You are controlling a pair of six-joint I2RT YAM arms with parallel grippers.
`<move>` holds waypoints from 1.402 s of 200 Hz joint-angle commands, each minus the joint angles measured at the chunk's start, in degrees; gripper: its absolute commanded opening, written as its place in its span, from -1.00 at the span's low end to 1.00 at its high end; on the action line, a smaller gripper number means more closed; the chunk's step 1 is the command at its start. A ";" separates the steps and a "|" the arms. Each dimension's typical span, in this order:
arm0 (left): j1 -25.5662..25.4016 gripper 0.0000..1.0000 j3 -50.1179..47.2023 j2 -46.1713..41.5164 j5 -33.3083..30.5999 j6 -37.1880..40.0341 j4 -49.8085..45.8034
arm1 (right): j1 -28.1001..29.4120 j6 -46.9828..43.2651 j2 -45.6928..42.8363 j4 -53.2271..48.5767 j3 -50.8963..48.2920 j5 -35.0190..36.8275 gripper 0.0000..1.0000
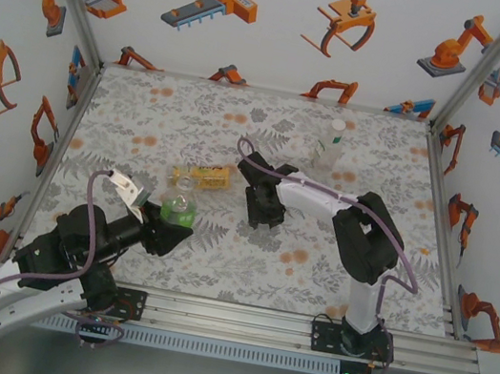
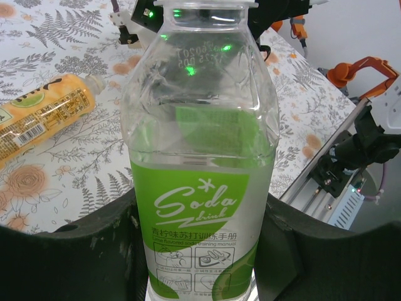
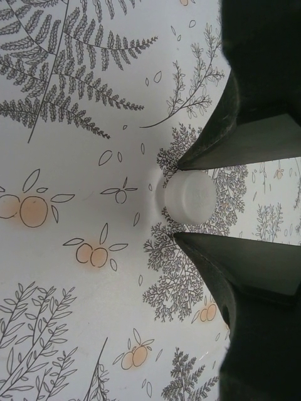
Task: Screw on the bottle caps
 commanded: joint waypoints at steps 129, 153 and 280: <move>0.29 -1.00 -0.18 -0.43 1.00 -1.08 1.78 | 0.86 -0.06 -1.93 -0.72 -1.48 1.92 -0.13; 0.29 -1.00 -0.10 -0.55 0.86 -0.87 1.43 | 0.87 -0.50 -1.77 -0.11 -0.88 2.02 -0.12; 0.29 -1.00 0.01 -0.61 0.40 -0.51 1.35 | 0.87 -4.21 -0.51 0.25 0.20 1.14 -0.16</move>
